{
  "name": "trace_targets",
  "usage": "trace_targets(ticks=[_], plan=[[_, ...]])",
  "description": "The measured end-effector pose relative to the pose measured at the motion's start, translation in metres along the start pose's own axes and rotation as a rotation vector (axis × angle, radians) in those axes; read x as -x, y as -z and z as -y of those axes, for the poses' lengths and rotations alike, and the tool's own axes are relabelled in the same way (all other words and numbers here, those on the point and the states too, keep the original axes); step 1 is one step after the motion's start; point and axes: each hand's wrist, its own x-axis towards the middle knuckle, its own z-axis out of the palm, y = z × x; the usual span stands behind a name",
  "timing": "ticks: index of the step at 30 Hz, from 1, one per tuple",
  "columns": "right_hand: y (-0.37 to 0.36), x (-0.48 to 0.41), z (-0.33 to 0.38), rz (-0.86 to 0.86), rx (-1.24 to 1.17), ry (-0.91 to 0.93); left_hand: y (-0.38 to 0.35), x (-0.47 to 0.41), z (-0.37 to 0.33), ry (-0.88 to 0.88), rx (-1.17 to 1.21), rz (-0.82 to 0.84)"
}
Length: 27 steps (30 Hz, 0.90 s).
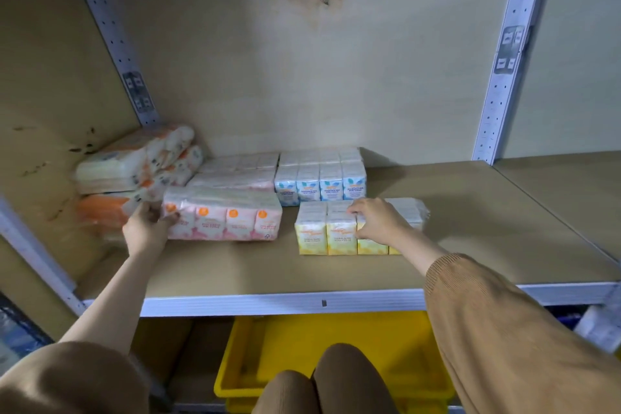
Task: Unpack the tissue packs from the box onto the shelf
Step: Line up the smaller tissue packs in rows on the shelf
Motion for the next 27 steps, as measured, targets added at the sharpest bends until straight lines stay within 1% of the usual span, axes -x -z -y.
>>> trace_targets(ticks=[6,10,11,12,14,15,17,19,20,23,27], plan=[[-0.002,0.001,0.002,-0.010,0.010,-0.004,0.004,0.006,0.032,0.164,-0.070,0.081],[0.001,0.000,0.003,0.037,0.041,0.004,0.011,0.004,0.028,0.157,-0.141,0.178],[0.003,0.000,0.002,0.040,0.057,0.007,0.011,0.005,0.023,0.107,-0.195,0.186],[0.004,0.000,0.002,0.035,0.074,0.009,0.009,0.005,0.019,0.020,-0.261,0.183],[0.005,0.000,0.000,0.037,0.108,0.008,0.001,0.009,0.010,-0.212,-0.365,0.201],[0.005,0.001,0.000,0.045,0.121,0.005,-0.006,0.012,0.007,-0.314,-0.404,0.243],[0.003,0.000,0.000,0.045,0.132,-0.001,-0.024,0.015,0.003,-0.435,-0.469,0.357],[0.002,-0.002,0.000,0.035,0.133,-0.005,-0.041,0.017,0.001,-0.483,-0.524,0.438],[0.001,-0.005,0.000,0.032,0.131,-0.008,-0.047,0.017,0.002,-0.497,-0.547,0.446],[-0.002,-0.014,0.002,0.028,0.124,-0.019,-0.058,0.011,0.004,-0.495,-0.558,0.404],[-0.008,-0.035,0.006,0.024,0.103,-0.024,-0.064,-0.010,0.009,-0.528,-0.530,0.414]])
